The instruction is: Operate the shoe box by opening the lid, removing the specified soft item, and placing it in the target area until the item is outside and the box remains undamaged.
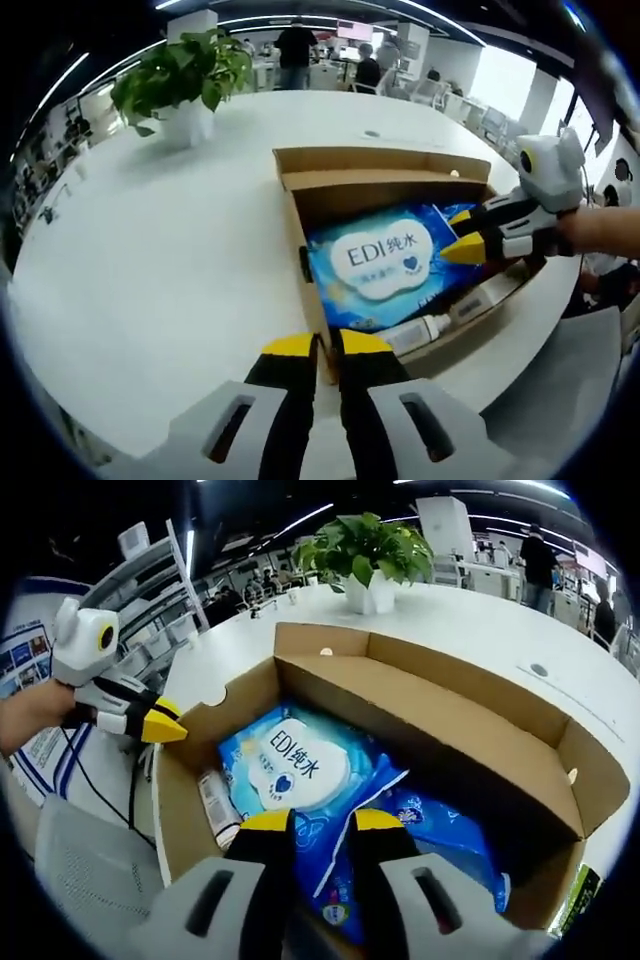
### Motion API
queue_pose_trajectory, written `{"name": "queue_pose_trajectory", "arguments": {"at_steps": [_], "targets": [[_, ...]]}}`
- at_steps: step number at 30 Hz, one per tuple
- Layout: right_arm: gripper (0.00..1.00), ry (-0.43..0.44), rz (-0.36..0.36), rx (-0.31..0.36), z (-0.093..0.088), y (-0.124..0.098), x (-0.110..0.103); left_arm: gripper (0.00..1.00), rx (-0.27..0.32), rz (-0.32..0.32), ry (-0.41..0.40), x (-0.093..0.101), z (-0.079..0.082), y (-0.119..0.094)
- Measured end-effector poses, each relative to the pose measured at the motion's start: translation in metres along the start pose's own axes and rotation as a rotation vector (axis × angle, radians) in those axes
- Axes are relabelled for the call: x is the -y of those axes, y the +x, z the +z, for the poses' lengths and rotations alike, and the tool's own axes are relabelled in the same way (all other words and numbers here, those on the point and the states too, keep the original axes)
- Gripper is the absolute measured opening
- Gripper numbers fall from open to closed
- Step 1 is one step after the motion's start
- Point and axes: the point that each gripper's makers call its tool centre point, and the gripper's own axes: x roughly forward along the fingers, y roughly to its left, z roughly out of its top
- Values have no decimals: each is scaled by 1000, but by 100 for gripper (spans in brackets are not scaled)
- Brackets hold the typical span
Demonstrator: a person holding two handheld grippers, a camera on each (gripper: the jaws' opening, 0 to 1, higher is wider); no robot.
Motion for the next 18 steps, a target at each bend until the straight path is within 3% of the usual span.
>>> {"name": "queue_pose_trajectory", "arguments": {"at_steps": [3, 9, 18], "targets": [[5, 4, -49, -15, -2, -1, 10, 4, 0, -2, -1, -2, 0, 1], [1, 123, -38, -23, -2, -7, 10, 5, 6, -3, -9, -1, 1, 1], [0, 117, -32, -13, -4, -20, 8, 5, 13, 4, -7, 1, 1, 0]]}}
